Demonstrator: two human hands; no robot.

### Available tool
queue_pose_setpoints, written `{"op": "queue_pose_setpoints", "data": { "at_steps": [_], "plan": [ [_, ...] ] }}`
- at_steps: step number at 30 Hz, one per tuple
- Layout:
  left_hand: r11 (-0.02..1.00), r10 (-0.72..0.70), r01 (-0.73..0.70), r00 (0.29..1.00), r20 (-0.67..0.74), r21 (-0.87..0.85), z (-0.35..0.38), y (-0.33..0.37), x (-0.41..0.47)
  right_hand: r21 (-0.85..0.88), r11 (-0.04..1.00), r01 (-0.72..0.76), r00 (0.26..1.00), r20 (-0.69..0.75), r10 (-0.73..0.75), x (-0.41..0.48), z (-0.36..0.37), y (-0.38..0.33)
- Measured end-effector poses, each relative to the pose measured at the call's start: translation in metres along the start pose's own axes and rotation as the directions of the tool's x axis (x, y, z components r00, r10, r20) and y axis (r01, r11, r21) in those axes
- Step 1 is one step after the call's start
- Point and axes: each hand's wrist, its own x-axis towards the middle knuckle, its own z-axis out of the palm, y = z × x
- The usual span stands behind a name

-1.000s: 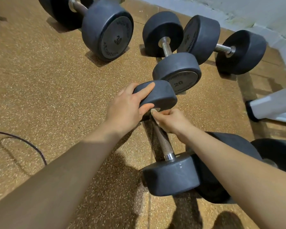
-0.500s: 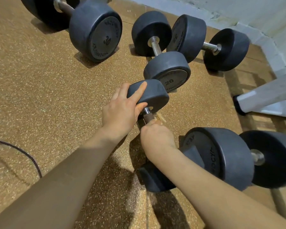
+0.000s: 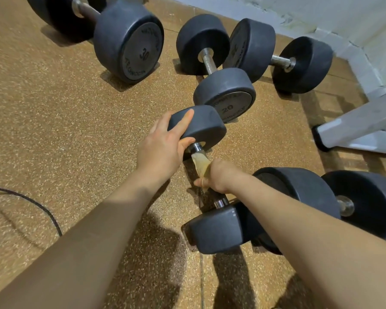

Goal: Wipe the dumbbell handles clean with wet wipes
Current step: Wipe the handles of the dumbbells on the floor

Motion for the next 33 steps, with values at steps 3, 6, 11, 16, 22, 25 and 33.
{"op": "queue_pose_setpoints", "data": {
  "at_steps": [3,6,11,16,22,25,33],
  "plan": [
    [0.995,-0.001,-0.002,1.0,-0.022,-0.104,-0.001,-0.013,-0.007,-0.229,0.973,0.028,0.981,0.191,0.017,-0.008,0.007,-0.004],
    [0.961,-0.045,0.031,0.998,-0.044,-0.273,-0.005,-0.022,-0.018,-0.302,0.946,0.118,0.933,0.36,-0.001,-0.021,0.004,-0.008],
    [0.936,-0.16,0.122,0.983,-0.091,-0.33,-0.022,-0.029,-0.036,-0.414,0.872,0.262,0.923,0.372,-0.101,-0.036,-0.011,-0.02],
    [0.941,-0.252,0.226,0.965,-0.074,-0.253,-0.041,-0.026,-0.032,-0.513,0.806,0.296,0.94,0.305,-0.151,-0.06,0.003,-0.038],
    [0.917,-0.329,0.311,0.944,-0.032,-0.252,-0.052,-0.039,-0.043,-0.396,0.834,0.385,0.919,0.243,-0.31,-0.072,0.006,-0.062],
    [0.903,-0.351,0.336,0.936,-0.006,-0.269,-0.057,-0.044,-0.046,-0.314,0.888,0.336,0.933,0.241,-0.267,-0.061,0.001,-0.043],
    [0.892,-0.373,0.367,0.927,0.029,-0.262,-0.06,-0.052,-0.046,-0.069,0.98,0.189,0.978,0.098,-0.182,-0.047,0.001,-0.024]
  ]
}}
